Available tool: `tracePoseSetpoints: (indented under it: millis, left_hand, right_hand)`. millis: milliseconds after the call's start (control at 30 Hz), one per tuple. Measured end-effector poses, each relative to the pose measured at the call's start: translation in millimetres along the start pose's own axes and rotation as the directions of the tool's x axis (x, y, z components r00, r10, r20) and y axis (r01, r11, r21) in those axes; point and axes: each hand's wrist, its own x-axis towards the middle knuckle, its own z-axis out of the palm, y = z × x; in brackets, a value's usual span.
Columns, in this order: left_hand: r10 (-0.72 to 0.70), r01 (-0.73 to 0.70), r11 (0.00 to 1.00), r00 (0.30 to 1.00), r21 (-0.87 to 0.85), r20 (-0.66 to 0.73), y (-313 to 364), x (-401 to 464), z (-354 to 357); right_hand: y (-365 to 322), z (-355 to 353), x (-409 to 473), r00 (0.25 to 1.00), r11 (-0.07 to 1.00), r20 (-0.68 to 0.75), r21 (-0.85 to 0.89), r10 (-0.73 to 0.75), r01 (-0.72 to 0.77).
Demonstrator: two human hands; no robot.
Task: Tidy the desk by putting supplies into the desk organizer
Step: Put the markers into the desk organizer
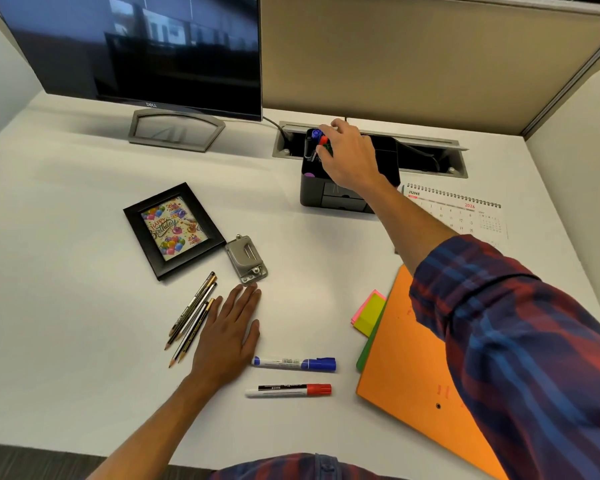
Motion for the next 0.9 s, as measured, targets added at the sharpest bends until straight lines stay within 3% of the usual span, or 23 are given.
tracePoseSetpoints:
  millis: [133,300,500,900]
  left_hand:
    - [0.002,-0.002,1.0,1.0,0.005,-0.007,0.4,0.1,-0.5]
    - [0.001,-0.001,1.0,1.0,0.011,-0.007,0.0,0.5,0.3]
    - [-0.002,0.002,1.0,1.0,0.015,-0.014,0.4,-0.5,0.2]
    - [0.011,-0.011,1.0,0.999,0.007,-0.035,0.7,-1.1,0.9]
  right_hand:
    - [0.5,0.0,-24.7,0.989,0.997,-0.143,0.049,-0.044,0.051]
    - [3.9,5.6,-60.3,0.982,0.974,-0.187,0.217,-0.024,0.065]
    - [5.5,13.5,-108.8,0.996,0.947,-0.093,0.32,-0.003,0.033]
    - [6.8,33.3,-213.7,0.99,0.932,0.138,0.36,-0.023,-0.029]
